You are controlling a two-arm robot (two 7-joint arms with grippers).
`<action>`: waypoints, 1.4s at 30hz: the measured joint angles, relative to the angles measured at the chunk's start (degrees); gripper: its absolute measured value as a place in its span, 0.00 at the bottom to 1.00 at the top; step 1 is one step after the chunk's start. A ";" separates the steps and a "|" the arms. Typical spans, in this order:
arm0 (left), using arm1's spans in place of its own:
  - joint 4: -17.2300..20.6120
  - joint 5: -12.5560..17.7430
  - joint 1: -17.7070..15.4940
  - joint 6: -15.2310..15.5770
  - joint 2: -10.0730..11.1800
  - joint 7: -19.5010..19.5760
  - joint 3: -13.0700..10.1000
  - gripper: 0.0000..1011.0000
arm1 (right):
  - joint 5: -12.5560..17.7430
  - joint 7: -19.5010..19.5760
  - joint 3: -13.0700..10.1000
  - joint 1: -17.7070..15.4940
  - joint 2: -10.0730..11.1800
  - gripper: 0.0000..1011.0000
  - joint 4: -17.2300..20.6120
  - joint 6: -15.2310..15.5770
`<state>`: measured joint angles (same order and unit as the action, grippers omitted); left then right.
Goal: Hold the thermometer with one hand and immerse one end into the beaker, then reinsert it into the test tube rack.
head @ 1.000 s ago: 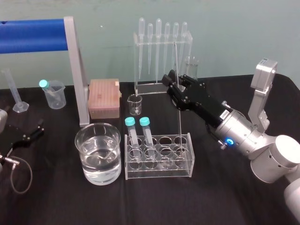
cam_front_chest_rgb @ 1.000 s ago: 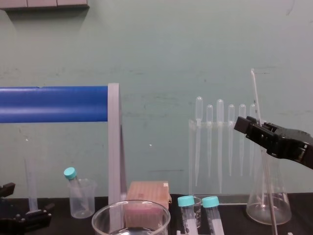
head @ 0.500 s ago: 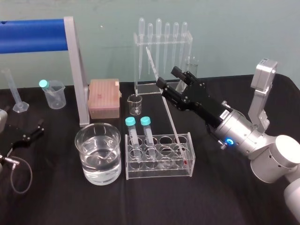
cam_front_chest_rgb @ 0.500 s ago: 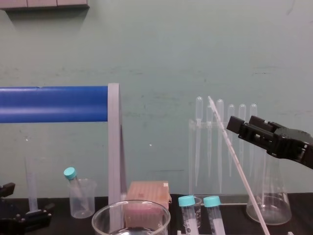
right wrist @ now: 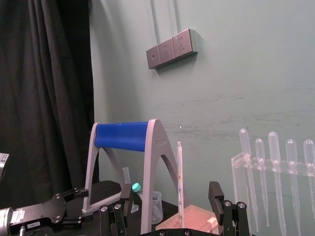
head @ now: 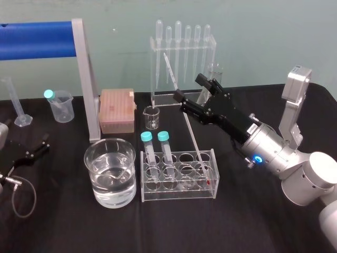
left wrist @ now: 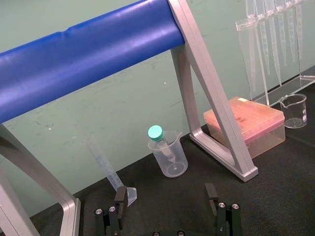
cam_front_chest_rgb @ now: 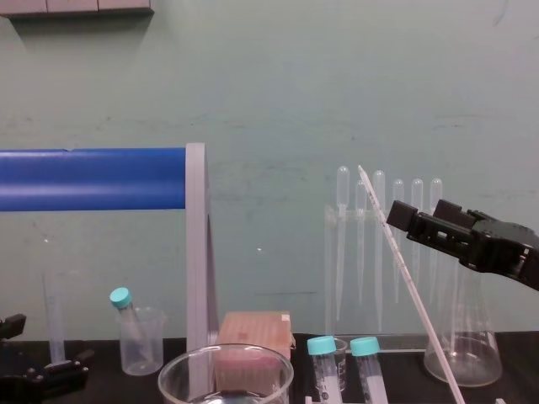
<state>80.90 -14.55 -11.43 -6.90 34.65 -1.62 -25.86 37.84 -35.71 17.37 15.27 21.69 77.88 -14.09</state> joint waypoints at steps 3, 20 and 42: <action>0.00 0.00 0.00 0.00 0.00 0.00 0.00 1.00 | 0.00 0.00 0.00 0.00 0.00 0.99 0.00 0.00; 0.00 0.00 0.00 0.00 0.00 0.00 0.00 1.00 | -17.42 26.94 -6.52 -8.87 0.50 0.99 13.21 3.36; 0.00 0.00 0.00 0.00 0.00 0.00 0.00 1.00 | -24.84 37.88 -10.51 -16.35 -2.39 0.99 15.95 13.25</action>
<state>80.90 -14.55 -11.43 -6.91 34.65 -1.62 -25.86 13.00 2.18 6.87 -1.08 19.30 93.83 -0.84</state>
